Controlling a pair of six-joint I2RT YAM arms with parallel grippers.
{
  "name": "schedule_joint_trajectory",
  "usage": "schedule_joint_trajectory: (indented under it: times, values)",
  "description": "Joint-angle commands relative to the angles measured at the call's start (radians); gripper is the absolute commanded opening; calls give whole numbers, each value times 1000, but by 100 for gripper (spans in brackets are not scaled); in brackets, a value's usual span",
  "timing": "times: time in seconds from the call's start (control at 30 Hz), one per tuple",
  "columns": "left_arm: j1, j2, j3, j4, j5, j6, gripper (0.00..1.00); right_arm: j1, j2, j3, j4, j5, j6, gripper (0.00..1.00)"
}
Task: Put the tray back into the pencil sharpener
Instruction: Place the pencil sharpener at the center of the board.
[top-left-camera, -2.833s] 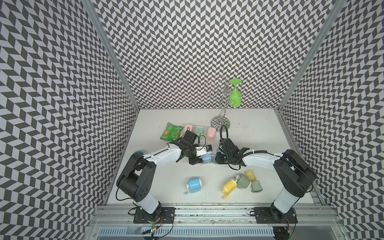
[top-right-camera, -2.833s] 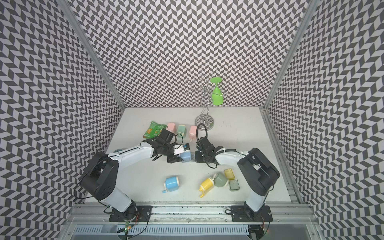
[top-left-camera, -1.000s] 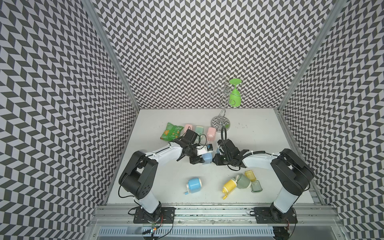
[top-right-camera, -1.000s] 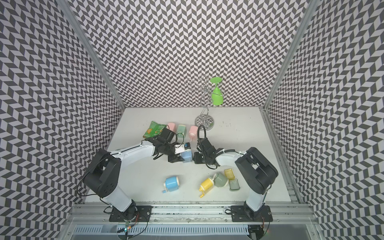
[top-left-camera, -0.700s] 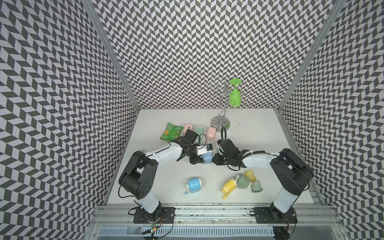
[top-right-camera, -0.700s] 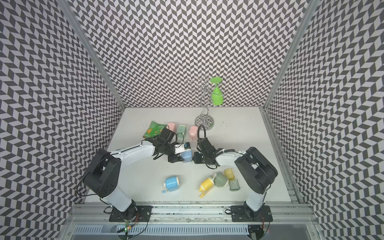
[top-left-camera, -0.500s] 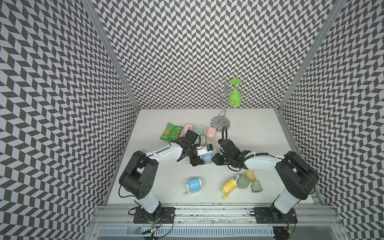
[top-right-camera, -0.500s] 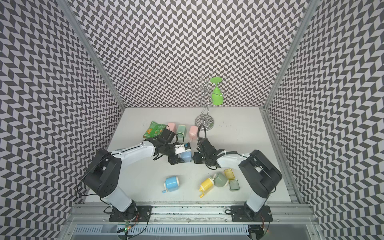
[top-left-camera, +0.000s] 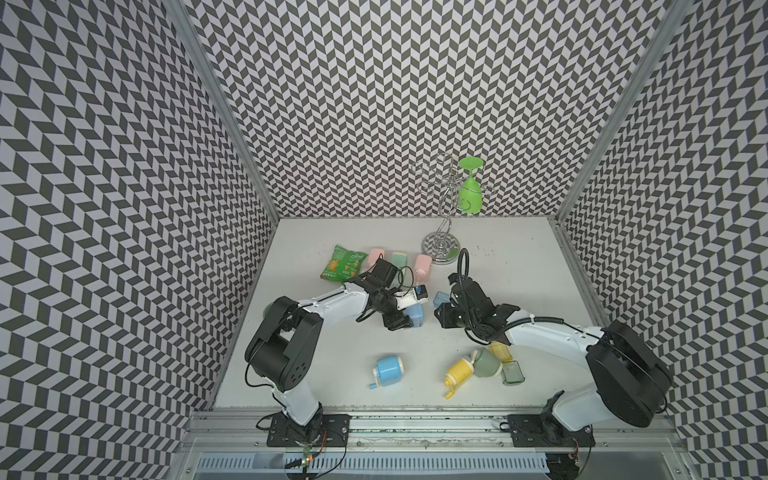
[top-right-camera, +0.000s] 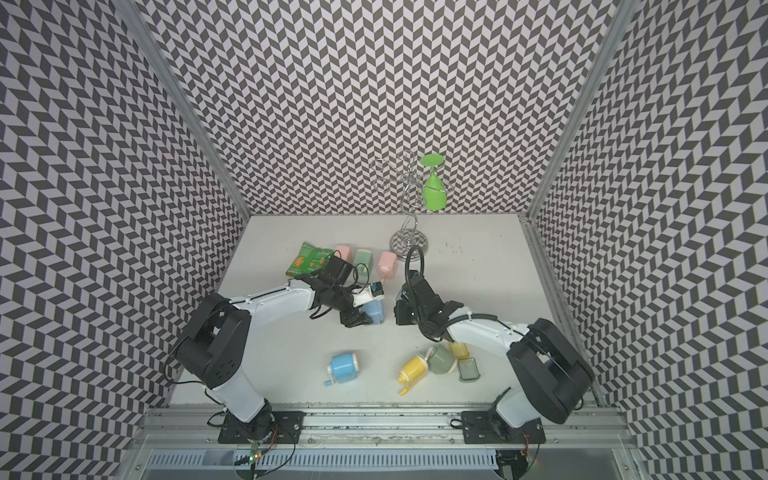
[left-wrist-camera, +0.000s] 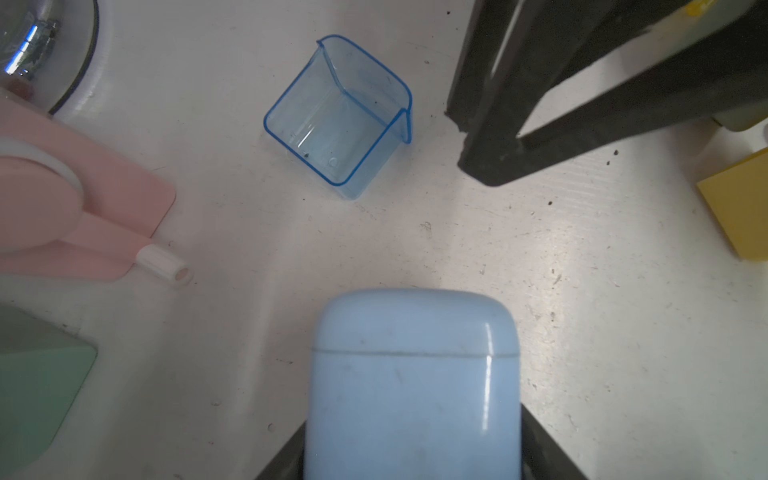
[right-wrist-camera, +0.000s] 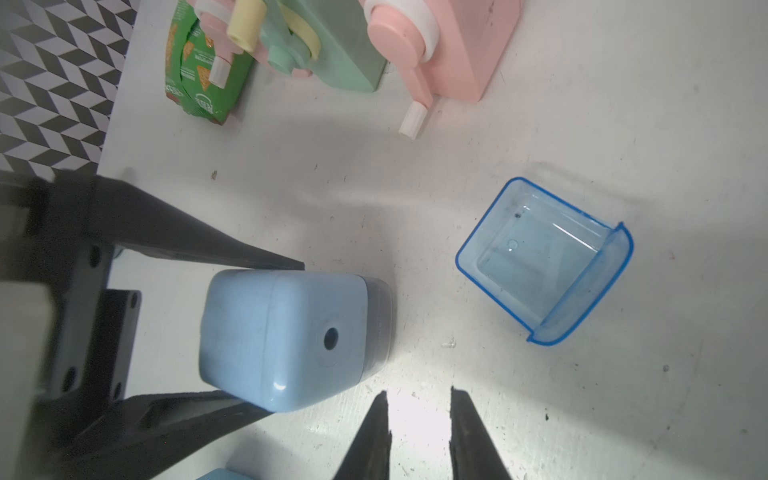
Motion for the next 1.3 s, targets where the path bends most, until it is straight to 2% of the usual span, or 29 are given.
schedule_joint_trajectory:
  times: [0.0,0.2,0.33,0.43,0.57,0.7,0.77,0.93,1.2,1.27]
  values:
    - [-7,-3,21,5,23,-21,62,3,-39,-16,15,33,11,26]
    - [18,-62,-6,26,5,-77,50,1,-66,-35,19,48,13,26]
    - [57,-147,-53,53,-26,-164,42,1,-73,-37,14,58,15,26]
    - [96,-238,-107,126,-99,-303,34,0,-81,-44,31,59,11,26]
    - [110,-335,-175,208,-215,-495,33,-6,-81,-53,51,50,11,26]
    - [120,-369,-212,261,-294,-653,27,-7,-79,-50,54,49,6,26]
    - [123,-355,-211,265,-341,-724,20,-8,-81,-49,55,49,4,26]
    - [140,-284,-179,236,-440,-813,21,-11,-84,-47,52,43,-6,26]
    - [148,-238,-168,251,-597,-829,24,-14,-104,-51,45,52,-5,26]
    - [153,-223,-169,258,-594,-834,25,-14,-106,-51,41,52,-7,26]
